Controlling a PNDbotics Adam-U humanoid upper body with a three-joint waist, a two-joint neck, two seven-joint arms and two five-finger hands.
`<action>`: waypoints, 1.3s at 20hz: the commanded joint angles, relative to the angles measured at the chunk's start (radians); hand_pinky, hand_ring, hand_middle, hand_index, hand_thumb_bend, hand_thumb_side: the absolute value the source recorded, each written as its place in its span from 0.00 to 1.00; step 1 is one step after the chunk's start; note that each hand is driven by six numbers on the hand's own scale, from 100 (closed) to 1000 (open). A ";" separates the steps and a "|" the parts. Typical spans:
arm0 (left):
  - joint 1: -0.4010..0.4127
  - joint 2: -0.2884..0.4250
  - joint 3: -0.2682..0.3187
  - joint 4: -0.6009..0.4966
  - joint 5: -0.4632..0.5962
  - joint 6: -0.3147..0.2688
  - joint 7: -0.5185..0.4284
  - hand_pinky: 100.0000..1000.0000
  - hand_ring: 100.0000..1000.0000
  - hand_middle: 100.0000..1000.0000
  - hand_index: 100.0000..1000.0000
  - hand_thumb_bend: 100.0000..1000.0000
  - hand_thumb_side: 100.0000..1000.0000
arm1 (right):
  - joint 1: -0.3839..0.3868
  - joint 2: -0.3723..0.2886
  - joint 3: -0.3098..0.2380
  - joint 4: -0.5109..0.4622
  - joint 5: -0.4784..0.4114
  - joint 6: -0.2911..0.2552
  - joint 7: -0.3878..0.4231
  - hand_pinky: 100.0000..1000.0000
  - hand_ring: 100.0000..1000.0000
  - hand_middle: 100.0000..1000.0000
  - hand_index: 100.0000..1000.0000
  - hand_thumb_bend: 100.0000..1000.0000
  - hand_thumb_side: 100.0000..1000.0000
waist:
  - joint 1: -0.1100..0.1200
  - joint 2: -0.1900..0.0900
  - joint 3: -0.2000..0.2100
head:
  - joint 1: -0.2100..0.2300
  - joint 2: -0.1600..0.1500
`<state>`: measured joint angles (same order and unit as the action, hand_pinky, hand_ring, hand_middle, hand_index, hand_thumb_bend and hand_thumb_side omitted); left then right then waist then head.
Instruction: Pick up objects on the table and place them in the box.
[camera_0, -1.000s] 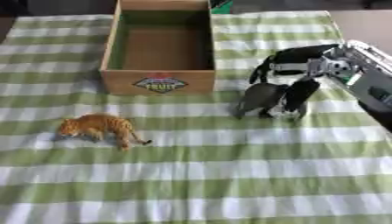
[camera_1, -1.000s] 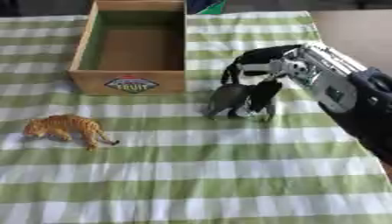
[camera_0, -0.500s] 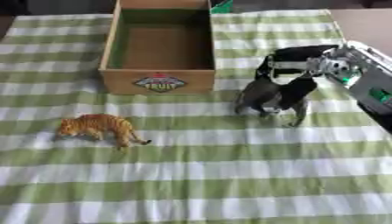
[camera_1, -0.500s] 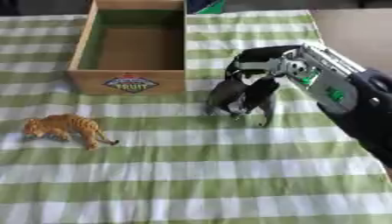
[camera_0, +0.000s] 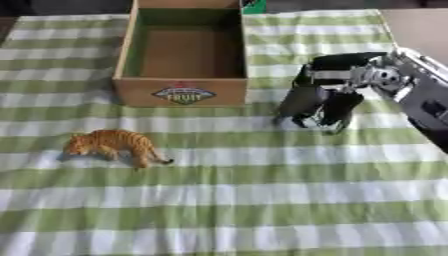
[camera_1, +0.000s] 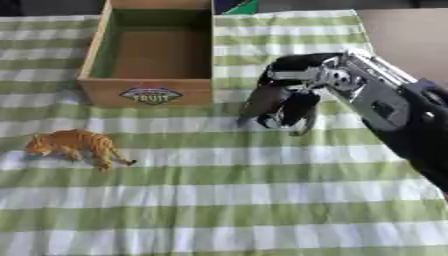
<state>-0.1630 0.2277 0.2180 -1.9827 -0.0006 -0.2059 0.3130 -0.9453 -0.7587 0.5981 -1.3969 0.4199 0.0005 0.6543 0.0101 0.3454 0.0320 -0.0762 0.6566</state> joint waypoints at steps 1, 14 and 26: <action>-0.006 0.009 -0.001 -0.017 -0.003 0.000 -0.003 0.40 0.60 0.55 0.72 0.00 0.98 | -0.017 -0.026 -0.022 -0.026 -0.022 0.008 0.000 0.63 0.65 0.34 0.55 0.00 0.23 | -0.001 -0.018 0.000 | 0.000 -0.012; -0.005 0.010 -0.001 -0.017 -0.002 0.003 -0.008 0.40 0.60 0.55 0.71 0.00 0.98 | -0.041 -0.045 -0.056 -0.073 -0.053 0.010 -0.048 0.62 0.62 0.30 0.51 0.00 0.37 | -0.003 -0.021 -0.002 | -0.001 -0.014; -0.004 0.014 -0.001 -0.017 0.001 0.009 -0.008 0.40 0.60 0.54 0.71 0.00 0.98 | -0.129 -0.035 -0.065 -0.040 -0.032 -0.055 -0.097 0.57 0.58 0.24 0.29 0.00 0.37 | -0.018 -0.027 -0.001 | 0.003 -0.018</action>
<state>-0.1630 0.2276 0.2178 -1.9827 0.0005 -0.1987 0.3059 -1.0487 -0.7776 0.5513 -1.4376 0.3820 -0.0440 0.5649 -0.0086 0.3444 0.0307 -0.0736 0.6490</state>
